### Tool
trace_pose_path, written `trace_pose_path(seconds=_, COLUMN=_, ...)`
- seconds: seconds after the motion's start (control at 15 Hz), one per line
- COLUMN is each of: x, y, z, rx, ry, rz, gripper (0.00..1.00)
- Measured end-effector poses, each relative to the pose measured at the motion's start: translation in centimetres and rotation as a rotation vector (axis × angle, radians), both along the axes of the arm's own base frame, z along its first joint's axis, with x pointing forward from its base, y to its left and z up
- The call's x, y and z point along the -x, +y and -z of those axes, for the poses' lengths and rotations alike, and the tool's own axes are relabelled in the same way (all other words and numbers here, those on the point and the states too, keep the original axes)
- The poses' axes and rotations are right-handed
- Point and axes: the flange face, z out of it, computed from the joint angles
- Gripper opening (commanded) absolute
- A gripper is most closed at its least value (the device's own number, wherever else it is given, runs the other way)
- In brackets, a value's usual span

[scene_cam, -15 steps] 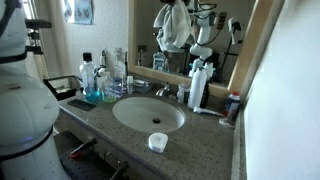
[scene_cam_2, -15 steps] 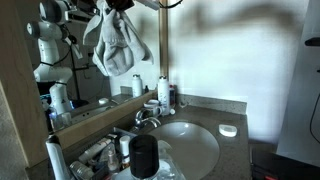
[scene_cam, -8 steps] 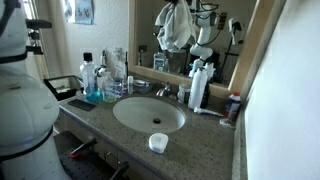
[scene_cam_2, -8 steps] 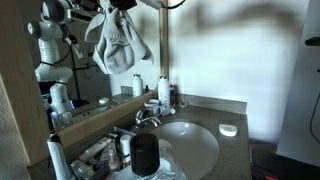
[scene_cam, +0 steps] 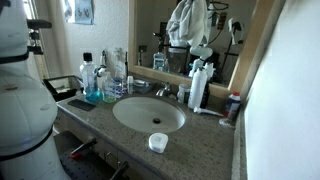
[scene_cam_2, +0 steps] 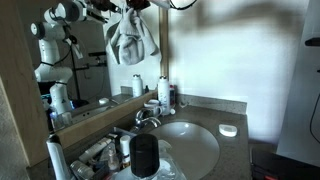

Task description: Wipe the mirror with the towel

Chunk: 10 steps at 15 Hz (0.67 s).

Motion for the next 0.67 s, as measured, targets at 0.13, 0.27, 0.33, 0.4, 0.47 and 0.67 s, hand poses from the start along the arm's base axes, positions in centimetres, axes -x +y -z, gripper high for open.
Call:
trace_pose_path(seconds=0.13, x=-0.2, y=-3.1, z=0.1, rx=0.0, ry=-0.004, rz=0.06, gripper=0.05)
trace_pose_path(seconds=0.27, x=-0.5, y=-5.9, z=0.3, rx=0.001, ry=-0.003, rz=0.105, gripper=0.05)
trace_pose_path(seconds=0.33, x=-0.6, y=-6.8, z=0.4, rx=0.001, ry=-0.003, rz=0.121, gripper=0.05)
trace_pose_path(seconds=0.4, x=-0.7, y=-7.5, z=0.4, rx=0.001, ry=-0.004, rz=0.132, gripper=0.05)
trace_pose_path(seconds=0.47, x=-0.7, y=-7.9, z=0.4, rx=0.001, ry=-0.003, rz=0.139, gripper=0.05)
trace_pose_path(seconds=0.67, x=-0.8, y=-8.0, z=0.3, rx=0.001, ry=0.004, rz=0.143, gripper=0.05)
